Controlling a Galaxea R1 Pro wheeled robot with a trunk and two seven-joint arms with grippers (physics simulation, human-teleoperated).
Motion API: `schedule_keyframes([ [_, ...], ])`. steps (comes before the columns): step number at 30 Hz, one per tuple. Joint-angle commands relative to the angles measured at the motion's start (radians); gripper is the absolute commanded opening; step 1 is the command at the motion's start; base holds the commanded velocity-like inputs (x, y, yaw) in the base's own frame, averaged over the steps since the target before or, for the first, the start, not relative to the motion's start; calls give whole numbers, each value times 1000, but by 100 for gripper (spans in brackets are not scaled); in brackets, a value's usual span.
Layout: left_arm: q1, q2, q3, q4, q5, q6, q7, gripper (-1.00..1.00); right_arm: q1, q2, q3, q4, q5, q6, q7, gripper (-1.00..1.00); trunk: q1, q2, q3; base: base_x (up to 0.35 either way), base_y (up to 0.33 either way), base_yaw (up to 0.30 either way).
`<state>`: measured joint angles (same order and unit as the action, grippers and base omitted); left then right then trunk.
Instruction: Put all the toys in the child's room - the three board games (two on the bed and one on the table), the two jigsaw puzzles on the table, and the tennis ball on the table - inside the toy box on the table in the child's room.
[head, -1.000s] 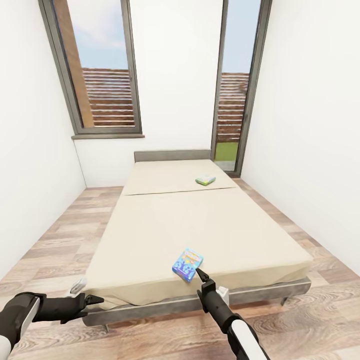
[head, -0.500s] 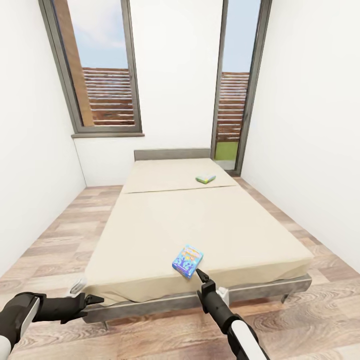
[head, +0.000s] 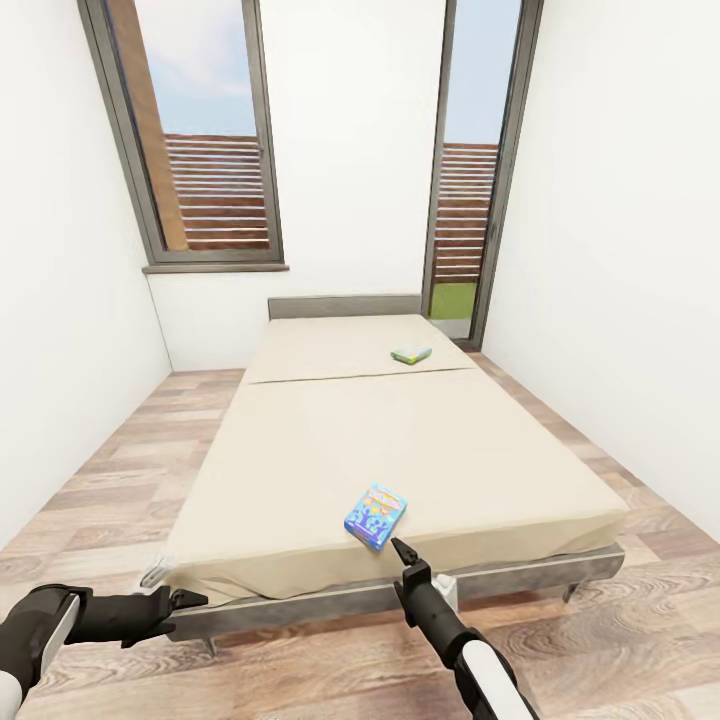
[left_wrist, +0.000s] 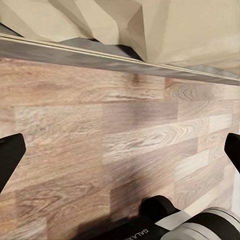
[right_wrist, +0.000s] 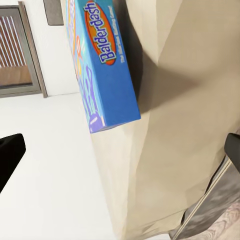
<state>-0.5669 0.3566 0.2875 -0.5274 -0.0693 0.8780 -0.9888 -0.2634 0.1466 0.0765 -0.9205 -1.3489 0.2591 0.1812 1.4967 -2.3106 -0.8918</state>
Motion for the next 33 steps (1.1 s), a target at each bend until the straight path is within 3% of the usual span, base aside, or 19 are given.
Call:
schedule_keyframes([
  [1,-1,-1,5,0,-7,7,-7,100,0,0,0,0,-7,3,1,100,0,0,-1,0,0,0],
  [33,-1,-1,5,0,-7,4,-6,100,0,0,0,0,-7,3,3,100,0,0,-1,44,21,0],
])
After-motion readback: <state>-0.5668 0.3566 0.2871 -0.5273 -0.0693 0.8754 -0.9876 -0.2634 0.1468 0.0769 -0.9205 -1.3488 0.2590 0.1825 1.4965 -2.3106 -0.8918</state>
